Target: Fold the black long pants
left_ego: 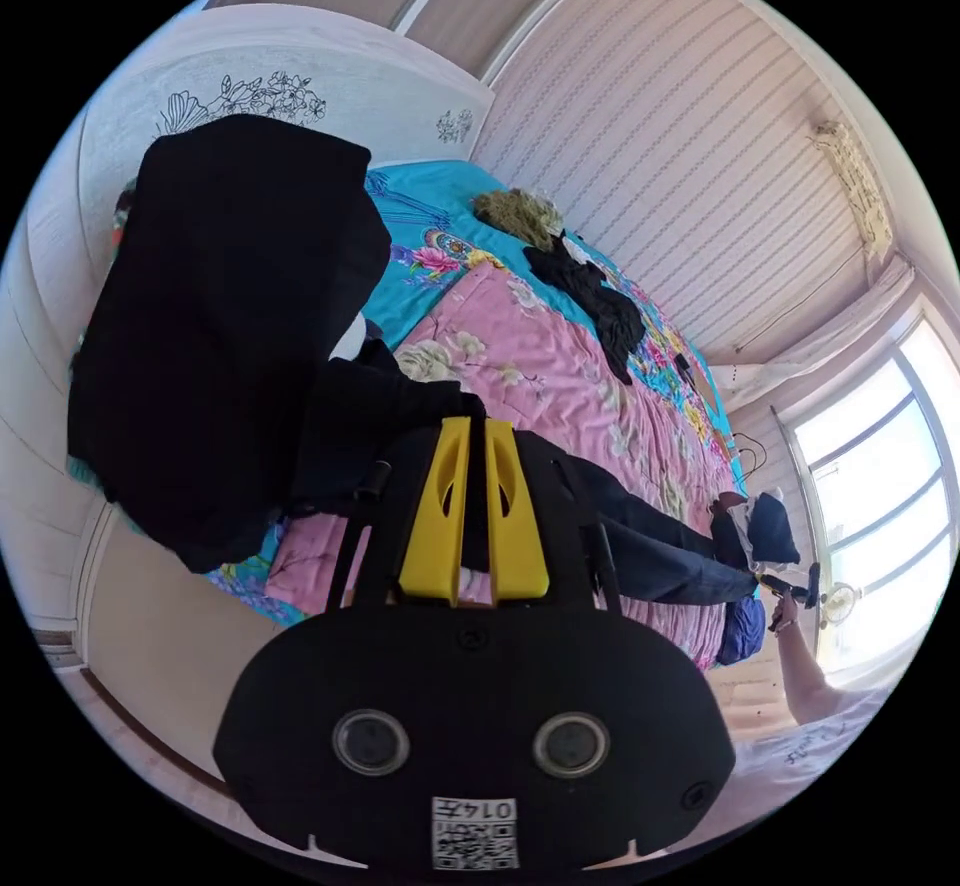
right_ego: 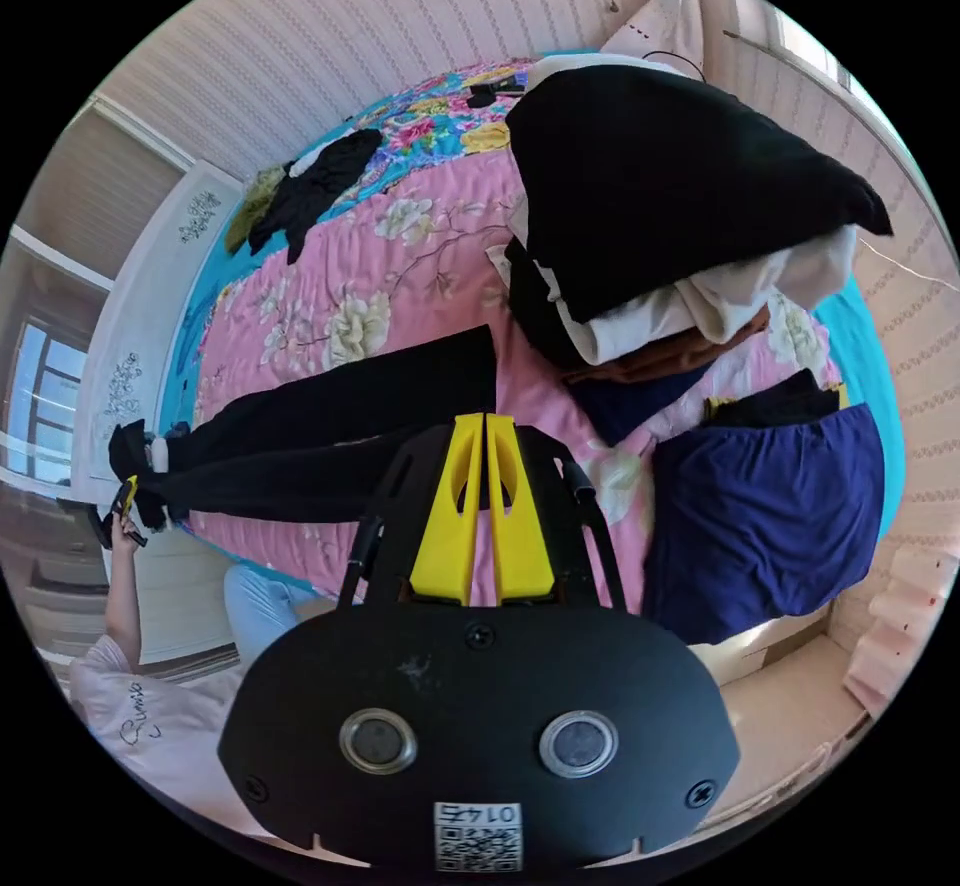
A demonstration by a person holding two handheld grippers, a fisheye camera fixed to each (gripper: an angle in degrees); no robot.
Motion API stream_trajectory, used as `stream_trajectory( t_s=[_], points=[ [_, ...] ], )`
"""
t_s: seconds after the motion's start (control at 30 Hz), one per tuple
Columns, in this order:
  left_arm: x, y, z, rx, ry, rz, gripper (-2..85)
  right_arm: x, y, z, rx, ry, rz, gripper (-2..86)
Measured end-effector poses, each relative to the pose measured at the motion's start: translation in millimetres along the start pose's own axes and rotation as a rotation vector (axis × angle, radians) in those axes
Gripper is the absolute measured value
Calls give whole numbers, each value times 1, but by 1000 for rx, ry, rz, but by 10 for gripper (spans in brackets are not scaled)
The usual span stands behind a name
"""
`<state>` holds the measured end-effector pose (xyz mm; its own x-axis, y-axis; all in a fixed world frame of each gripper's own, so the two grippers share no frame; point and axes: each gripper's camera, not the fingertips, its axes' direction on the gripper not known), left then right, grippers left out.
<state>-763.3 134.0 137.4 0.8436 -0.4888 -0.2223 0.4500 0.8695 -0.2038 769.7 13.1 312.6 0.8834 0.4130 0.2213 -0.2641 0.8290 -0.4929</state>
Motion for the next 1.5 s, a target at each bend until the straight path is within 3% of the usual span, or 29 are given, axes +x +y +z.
stream_trajectory(
  t_s=[0.1,0.2,0.4,0.5,0.67,0.87,1.0,1.17,1.27,1.5],
  points=[
    [7,-23,23,67,-68,-30,12,-8,-41,21,-26,15,44,5],
    [8,-37,36,68,15,-30,12,-4,-59,26,63,36,179,20],
    [-5,16,22,95,37,22,36,15,-11,38,211,-175,162,59],
    [-34,63,28,46,128,-56,65,38,39,61,272,-323,261,62],
    [-58,105,45,-10,48,-138,87,63,75,105,301,-541,465,93],
    [-87,98,70,14,35,-393,118,61,55,121,363,-547,581,111],
    [-83,83,77,-31,-23,-423,121,48,32,117,278,-352,493,88],
    [-92,94,60,83,87,-449,128,36,25,102,386,-359,346,70],
    [-107,97,60,112,87,-521,145,44,18,121,242,-304,466,83],
    [-98,80,83,78,94,-491,105,54,46,136,314,-441,583,87]
  ],
)
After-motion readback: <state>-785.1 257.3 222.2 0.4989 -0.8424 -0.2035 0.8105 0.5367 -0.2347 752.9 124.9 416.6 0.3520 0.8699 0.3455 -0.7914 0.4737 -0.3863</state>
